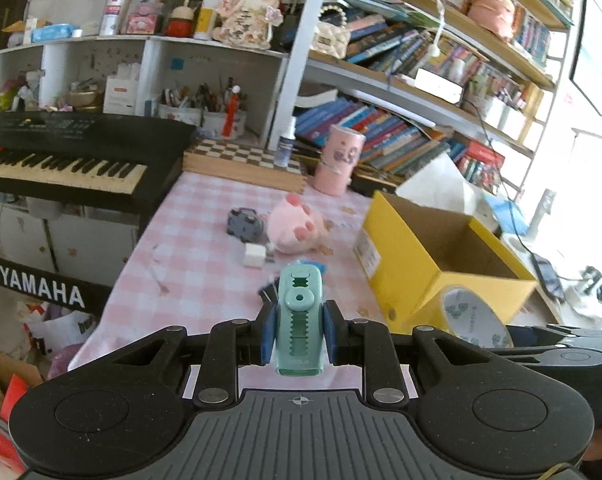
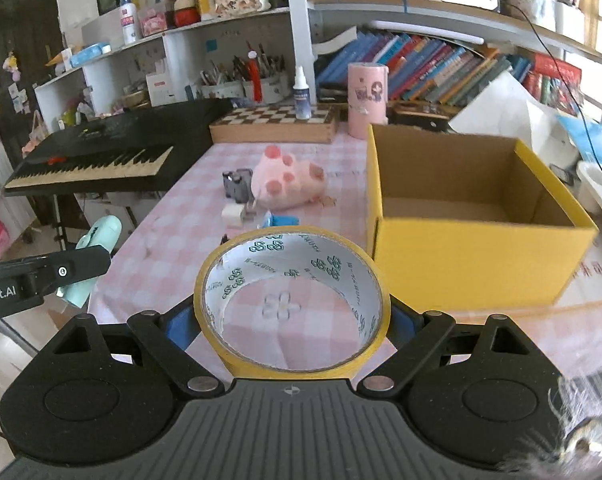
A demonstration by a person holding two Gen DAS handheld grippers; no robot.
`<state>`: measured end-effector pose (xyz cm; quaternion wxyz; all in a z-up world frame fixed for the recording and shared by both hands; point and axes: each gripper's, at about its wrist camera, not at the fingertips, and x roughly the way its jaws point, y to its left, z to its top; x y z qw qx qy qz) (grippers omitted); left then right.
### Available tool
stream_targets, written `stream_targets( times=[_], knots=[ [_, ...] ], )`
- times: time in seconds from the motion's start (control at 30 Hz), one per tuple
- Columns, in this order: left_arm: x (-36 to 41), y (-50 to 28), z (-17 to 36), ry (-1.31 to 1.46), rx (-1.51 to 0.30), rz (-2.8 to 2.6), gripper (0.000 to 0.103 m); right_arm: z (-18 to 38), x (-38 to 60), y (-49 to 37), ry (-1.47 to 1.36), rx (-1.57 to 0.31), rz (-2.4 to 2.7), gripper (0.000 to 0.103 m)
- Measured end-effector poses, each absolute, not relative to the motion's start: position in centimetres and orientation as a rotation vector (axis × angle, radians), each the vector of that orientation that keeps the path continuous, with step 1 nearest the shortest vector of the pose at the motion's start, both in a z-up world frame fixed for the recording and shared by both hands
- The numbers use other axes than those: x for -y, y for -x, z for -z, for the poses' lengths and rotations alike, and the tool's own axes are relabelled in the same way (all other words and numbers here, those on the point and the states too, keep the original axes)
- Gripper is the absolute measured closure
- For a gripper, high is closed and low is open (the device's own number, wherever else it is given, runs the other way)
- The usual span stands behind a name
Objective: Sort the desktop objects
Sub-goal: 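Carry the stapler and tape roll with both tools over the yellow box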
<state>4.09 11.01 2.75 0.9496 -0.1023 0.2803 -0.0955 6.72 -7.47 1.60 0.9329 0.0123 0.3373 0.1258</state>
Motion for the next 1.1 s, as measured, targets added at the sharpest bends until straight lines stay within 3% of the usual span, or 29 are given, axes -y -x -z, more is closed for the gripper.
stream_targets(
  times=[0.57,1.1],
  knots=[
    [-7.6,-0.4,-1.9,0.151,-0.607,0.368,0.08,-0.3,10.5,0.7,-0.087,-0.748,-0.109,0.013],
    [-4.5,-0.7,-1.8,0.12,-0.619,0.46,0.08,0.2,13.6,2.0,-0.13,-0.776,-0.004,0.013]
  ],
)
